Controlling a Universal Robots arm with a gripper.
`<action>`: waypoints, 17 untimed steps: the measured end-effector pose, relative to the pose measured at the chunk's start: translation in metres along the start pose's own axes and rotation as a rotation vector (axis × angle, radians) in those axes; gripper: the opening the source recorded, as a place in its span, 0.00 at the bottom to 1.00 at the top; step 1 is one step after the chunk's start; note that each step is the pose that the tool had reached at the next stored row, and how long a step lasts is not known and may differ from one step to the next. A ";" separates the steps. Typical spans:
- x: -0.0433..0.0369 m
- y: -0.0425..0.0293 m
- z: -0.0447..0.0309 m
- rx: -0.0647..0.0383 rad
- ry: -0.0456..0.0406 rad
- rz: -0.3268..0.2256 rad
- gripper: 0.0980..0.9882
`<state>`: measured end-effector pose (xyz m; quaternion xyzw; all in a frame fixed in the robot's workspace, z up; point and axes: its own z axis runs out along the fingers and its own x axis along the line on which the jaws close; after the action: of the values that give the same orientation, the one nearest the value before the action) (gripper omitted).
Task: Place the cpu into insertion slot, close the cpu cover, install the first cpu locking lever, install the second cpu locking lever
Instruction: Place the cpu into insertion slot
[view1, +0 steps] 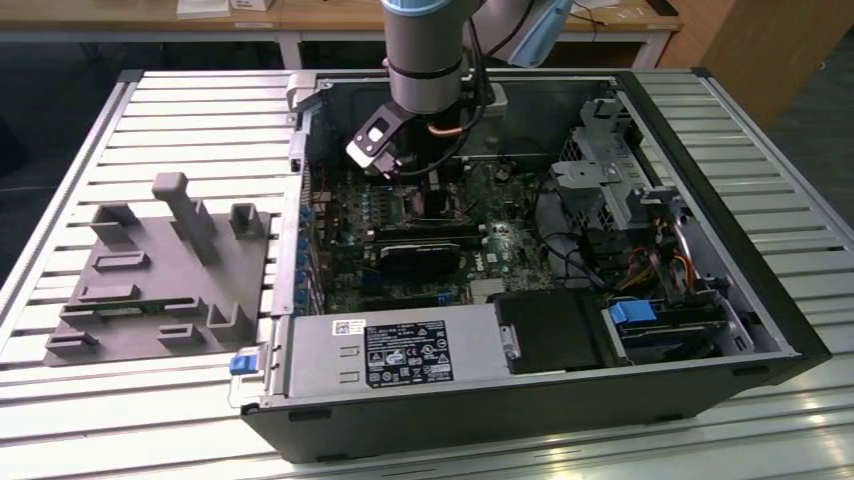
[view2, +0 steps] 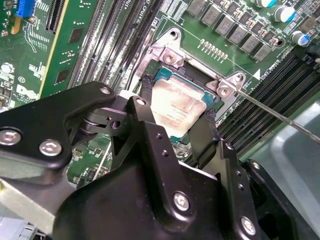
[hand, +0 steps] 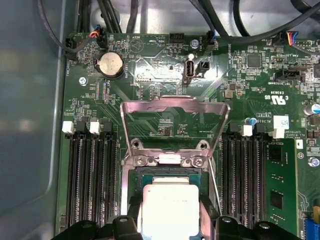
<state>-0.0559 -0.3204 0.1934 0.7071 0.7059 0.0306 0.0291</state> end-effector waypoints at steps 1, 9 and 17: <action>0.0000 0.0000 0.0001 0.000 -0.0002 0.000 0.49; 0.0006 0.0002 0.0003 0.000 0.0000 0.000 0.49; 0.0010 0.0014 0.0004 0.000 0.0000 0.000 0.49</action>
<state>-0.0545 -0.3194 0.1932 0.7072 0.7058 0.0306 0.0291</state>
